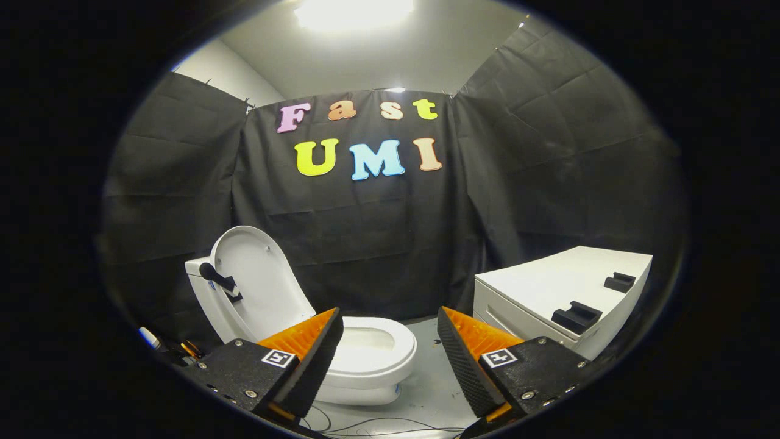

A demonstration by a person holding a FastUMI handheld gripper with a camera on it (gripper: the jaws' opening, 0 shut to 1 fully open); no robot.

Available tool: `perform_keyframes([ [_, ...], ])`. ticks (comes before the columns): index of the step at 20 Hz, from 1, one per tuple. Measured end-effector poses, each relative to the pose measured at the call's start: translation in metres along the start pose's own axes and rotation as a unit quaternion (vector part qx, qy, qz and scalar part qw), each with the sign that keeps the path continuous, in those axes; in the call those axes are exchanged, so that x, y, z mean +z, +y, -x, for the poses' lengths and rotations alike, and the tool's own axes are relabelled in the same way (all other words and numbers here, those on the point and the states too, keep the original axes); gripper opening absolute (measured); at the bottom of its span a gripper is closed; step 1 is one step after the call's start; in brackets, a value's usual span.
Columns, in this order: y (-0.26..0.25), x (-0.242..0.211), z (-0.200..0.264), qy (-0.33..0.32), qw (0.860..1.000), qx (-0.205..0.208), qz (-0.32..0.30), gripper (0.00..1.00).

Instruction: Open the toilet lid.

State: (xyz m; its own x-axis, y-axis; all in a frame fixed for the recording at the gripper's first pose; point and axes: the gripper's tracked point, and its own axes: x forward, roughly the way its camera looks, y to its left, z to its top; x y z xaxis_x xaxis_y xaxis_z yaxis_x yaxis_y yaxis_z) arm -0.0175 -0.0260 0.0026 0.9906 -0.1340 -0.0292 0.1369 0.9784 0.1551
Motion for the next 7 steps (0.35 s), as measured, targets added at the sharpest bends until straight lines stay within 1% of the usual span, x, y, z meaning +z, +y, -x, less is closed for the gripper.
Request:
perform_keyframes([
  [7,-0.0003,-0.0013,0.0021,-0.001,1.0,0.0,-0.005,0.95],
])
